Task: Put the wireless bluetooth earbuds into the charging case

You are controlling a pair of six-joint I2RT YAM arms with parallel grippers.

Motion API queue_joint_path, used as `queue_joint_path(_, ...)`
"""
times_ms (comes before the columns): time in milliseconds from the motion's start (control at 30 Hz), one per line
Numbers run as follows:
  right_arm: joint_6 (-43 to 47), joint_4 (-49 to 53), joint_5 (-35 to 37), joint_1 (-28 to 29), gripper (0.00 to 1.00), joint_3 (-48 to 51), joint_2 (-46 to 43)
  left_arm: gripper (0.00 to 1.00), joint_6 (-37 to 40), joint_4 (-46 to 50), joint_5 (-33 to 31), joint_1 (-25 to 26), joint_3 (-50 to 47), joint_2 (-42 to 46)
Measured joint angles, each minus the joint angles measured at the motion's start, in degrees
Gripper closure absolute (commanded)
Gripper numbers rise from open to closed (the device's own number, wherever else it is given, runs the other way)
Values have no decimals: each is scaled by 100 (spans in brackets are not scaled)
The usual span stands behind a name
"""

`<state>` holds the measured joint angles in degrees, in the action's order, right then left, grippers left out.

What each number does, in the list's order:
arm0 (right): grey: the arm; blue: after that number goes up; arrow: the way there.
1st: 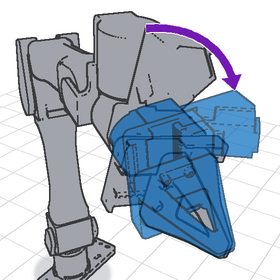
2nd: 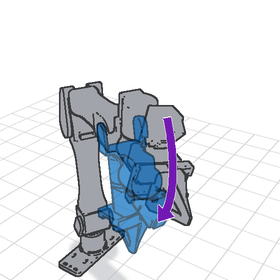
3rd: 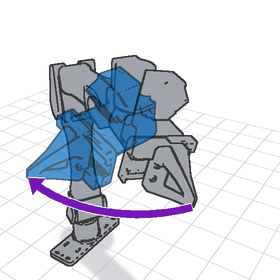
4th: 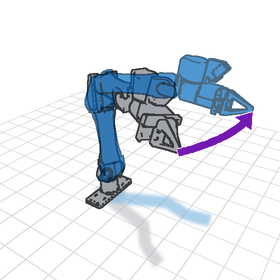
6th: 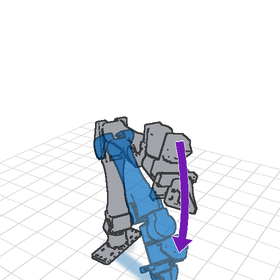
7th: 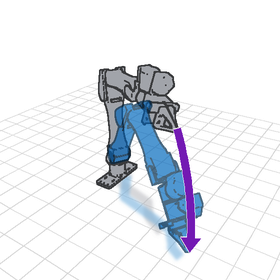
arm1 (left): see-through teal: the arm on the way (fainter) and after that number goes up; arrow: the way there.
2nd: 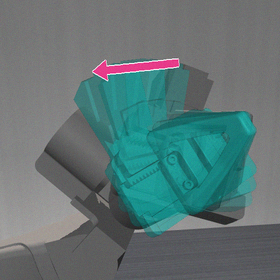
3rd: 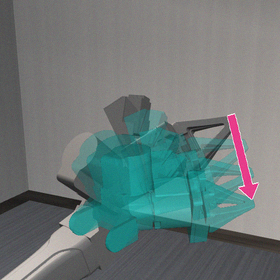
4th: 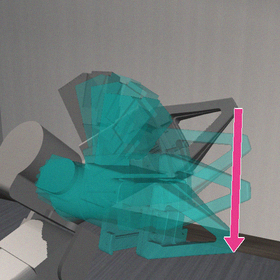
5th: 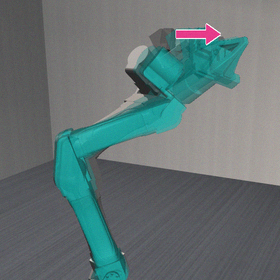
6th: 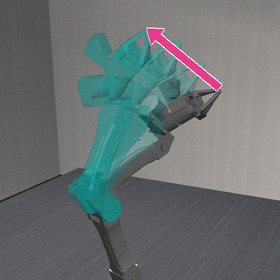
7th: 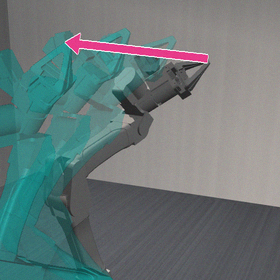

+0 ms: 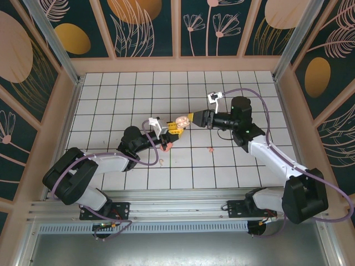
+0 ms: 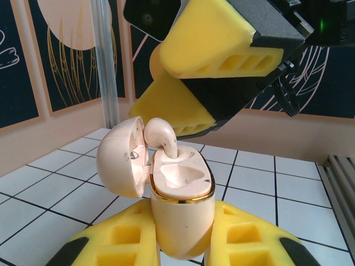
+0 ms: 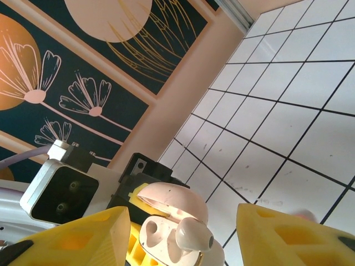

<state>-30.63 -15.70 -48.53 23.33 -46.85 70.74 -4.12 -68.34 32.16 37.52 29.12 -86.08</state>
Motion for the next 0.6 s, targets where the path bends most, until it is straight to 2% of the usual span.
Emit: queue_joint_path(600,26,4,-212,66,61,0,37,85,0,0,-52,0,0,2)
